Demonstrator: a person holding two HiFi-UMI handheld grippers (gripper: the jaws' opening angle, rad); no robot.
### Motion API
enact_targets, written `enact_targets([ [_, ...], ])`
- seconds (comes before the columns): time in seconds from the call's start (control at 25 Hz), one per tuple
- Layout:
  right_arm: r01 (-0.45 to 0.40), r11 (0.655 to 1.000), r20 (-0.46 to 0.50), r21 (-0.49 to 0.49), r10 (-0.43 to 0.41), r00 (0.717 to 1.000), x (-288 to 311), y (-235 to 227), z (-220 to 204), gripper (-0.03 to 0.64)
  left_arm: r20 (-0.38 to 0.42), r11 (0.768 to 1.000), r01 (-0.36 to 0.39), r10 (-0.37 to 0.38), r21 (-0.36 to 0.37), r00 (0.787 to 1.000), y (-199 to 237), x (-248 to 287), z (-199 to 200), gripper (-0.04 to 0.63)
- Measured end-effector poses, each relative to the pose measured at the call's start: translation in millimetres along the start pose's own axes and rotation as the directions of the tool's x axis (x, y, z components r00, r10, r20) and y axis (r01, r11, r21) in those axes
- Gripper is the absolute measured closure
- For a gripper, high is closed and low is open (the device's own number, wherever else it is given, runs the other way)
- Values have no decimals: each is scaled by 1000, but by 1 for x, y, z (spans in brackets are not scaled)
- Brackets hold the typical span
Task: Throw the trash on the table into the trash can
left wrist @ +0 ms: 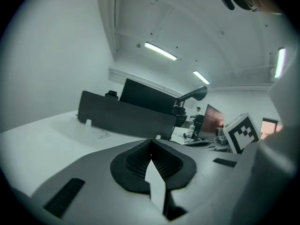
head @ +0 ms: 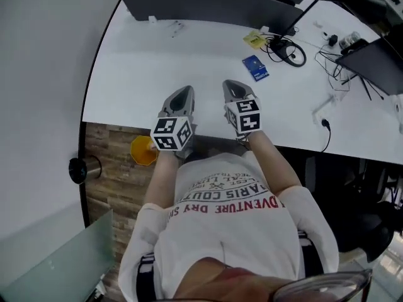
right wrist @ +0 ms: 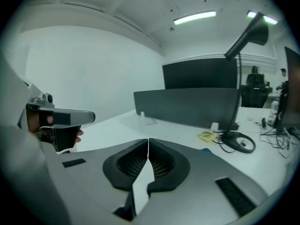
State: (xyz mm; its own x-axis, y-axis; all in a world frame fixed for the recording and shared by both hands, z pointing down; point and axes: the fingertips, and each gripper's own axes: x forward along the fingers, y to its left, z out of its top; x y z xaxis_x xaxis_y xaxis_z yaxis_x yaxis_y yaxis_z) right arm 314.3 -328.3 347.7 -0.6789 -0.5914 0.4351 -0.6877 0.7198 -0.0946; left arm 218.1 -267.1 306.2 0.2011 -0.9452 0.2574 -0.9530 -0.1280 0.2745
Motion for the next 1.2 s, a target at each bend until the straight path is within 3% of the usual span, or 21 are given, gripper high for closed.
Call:
enact_targets([
  [0.12, 106, 993, 13, 45, -107, 994, -30, -46, -12, 588, -23, 993, 110, -110, 28, 994, -42, 29, -2, 572],
  [0.32, 237, 963, 27, 125, -242, 970, -70, -92, -29, 588, -75, 963, 258, -253, 74, 965, -96, 61, -8, 572],
  [0.56, 279, 953, 30, 122, -284, 958, -88, -103, -38, 588, -97, 935, 344, -336, 83, 937, -125, 72, -13, 572],
  [0.76, 263, 957, 32, 123, -269, 963, -84, -108, -38, 588, -95, 947, 316, -311, 49, 946, -122, 80, -15, 572],
  [1.0, 245, 963, 23, 109, -249, 968, -68, -119, -39, 588, -113, 955, 288, -279, 74, 954, -115, 97, -18, 572],
  [1.2, 202, 972, -98, 119, -191, 977, -34, -133, -59, 584, -143, 963, 261, -248, 75, 958, -105, 116, -27, 572],
])
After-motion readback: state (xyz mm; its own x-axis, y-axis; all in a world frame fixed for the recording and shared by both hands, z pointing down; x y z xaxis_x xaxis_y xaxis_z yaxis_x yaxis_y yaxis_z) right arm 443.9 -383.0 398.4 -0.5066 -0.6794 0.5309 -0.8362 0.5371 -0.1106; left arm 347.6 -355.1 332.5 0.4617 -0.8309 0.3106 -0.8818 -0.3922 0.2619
